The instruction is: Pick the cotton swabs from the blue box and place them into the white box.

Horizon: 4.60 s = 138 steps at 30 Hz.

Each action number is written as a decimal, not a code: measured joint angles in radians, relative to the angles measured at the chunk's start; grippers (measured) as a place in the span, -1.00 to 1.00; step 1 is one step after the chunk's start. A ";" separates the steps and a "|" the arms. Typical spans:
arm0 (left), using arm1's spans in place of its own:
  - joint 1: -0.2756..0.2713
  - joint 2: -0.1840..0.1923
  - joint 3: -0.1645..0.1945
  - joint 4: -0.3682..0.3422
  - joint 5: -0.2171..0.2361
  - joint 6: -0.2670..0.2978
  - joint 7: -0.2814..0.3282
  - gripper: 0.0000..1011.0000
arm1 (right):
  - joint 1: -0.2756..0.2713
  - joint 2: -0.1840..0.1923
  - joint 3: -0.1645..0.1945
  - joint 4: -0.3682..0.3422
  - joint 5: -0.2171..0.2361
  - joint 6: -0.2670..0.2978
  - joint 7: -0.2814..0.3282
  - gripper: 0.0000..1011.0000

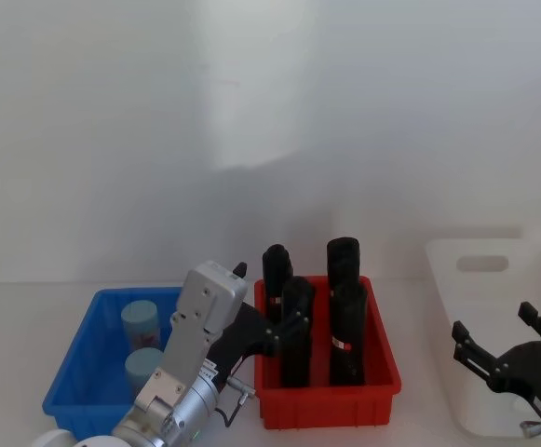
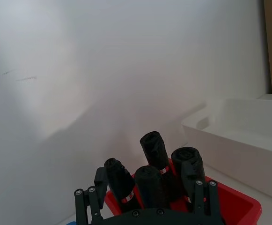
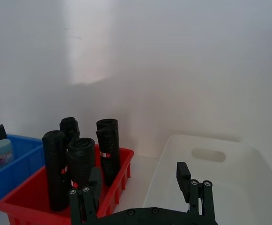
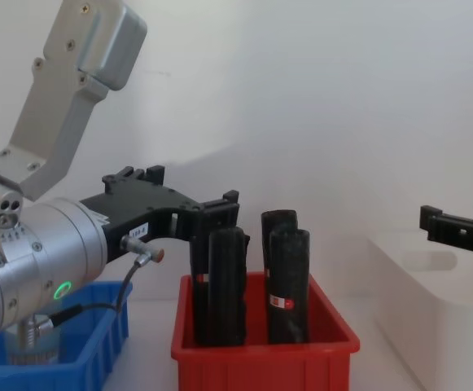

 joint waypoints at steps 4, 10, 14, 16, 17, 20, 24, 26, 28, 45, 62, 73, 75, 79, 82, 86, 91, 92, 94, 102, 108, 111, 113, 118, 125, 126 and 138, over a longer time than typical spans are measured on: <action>0.000 0.000 0.000 0.000 0.000 0.000 0.000 0.98 | 0.000 0.000 0.000 0.000 0.000 0.000 0.000 0.98; 0.000 0.000 0.000 0.000 0.000 0.000 0.000 0.98 | 0.000 0.000 0.000 0.000 0.000 0.000 0.000 0.98; 0.000 0.000 0.000 0.000 0.000 0.000 0.000 0.98 | 0.000 0.000 0.000 0.000 0.000 0.000 0.000 0.98; 0.000 0.000 0.000 0.000 0.000 0.000 0.000 0.98 | 0.000 0.000 0.000 0.000 0.000 0.000 0.000 0.98; 0.000 0.000 0.000 0.000 0.000 0.000 0.000 0.98 | 0.000 0.000 0.000 0.000 0.000 0.000 0.000 0.98; 0.000 0.000 0.000 0.000 0.000 0.000 0.000 0.98 | 0.000 0.000 0.000 0.000 0.000 0.000 0.000 0.98; 0.000 0.000 0.000 0.000 0.000 0.000 0.000 0.98 | 0.000 0.000 0.000 0.000 0.000 0.000 0.000 0.98; 0.000 0.000 0.000 0.000 0.000 0.000 0.000 0.98 | 0.000 0.000 0.000 0.000 0.000 0.000 0.000 0.98; 0.000 0.000 0.000 0.000 0.000 0.000 0.000 0.98 | 0.000 0.000 0.000 0.000 0.000 0.000 0.000 0.98; 0.000 0.000 0.000 0.000 0.000 0.000 0.000 0.98 | 0.000 0.000 0.000 0.000 0.000 0.000 0.000 0.98; 0.000 0.000 0.000 0.000 0.000 0.000 0.000 0.98 | 0.000 0.000 0.000 0.000 0.000 0.000 0.000 0.98; 0.000 0.000 0.000 0.000 0.000 0.000 0.000 0.98 | 0.033 -0.012 0.000 0.032 0.004 0.005 0.051 0.98; 0.000 0.000 0.000 0.000 0.000 0.000 0.000 0.98 | 0.044 -0.017 -0.002 0.044 0.005 0.006 0.066 0.98; 0.000 0.000 0.000 0.000 0.000 0.000 0.000 0.98 | 0.084 -0.037 -0.009 0.088 0.007 0.014 0.119 0.98; 0.000 0.000 0.000 0.000 0.000 0.000 0.000 0.98 | 0.114 -0.052 -0.015 0.122 0.007 0.023 0.159 0.98; 0.000 0.000 0.000 0.000 0.000 0.000 0.000 0.98 | 0.159 -0.075 -0.024 0.173 0.001 0.045 0.212 0.98; 0.000 0.000 0.000 0.000 0.000 0.000 0.000 0.98 | 0.236 -0.110 -0.039 0.254 -0.027 0.091 0.282 0.98; 0.000 0.000 0.000 0.000 0.000 0.000 0.000 0.98 | 0.243 -0.113 -0.041 0.266 -0.032 0.097 0.290 0.98; 0.000 0.000 0.000 0.000 0.000 0.000 0.000 0.98 | 0.284 -0.132 -0.047 0.312 -0.050 0.116 0.315 0.98; 0.000 0.000 0.000 0.000 0.000 0.000 0.000 0.98 | 0.400 -0.186 -0.067 0.469 -0.095 0.142 0.367 0.98; 0.000 0.000 0.000 0.000 0.000 0.000 0.000 0.98 | 0.482 -0.226 -0.081 0.590 -0.116 0.142 0.385 0.98; 0.000 0.000 0.000 0.000 0.000 0.000 0.000 0.98 | 0.509 -0.240 -0.086 0.632 -0.120 0.142 0.393 0.98; 0.000 0.000 0.000 0.000 0.000 0.000 0.000 0.98 | 0.534 -0.252 -0.090 0.671 -0.125 0.142 0.402 0.98; 0.000 0.000 0.000 0.000 0.000 0.000 0.000 0.98 | 0.581 -0.275 -0.098 0.746 -0.131 0.141 0.422 0.98; 0.000 0.000 0.000 0.000 0.000 0.000 0.000 0.98 | 0.621 -0.294 -0.106 0.811 -0.135 0.137 0.437 0.83; 0.000 0.000 0.000 0.000 0.000 0.000 0.000 0.98 | 0.627 -0.297 -0.107 0.821 -0.135 0.137 0.439 0.77; 0.000 0.000 0.000 0.000 0.000 0.000 0.000 0.98 | 0.655 -0.311 -0.112 0.866 -0.138 0.134 0.450 0.07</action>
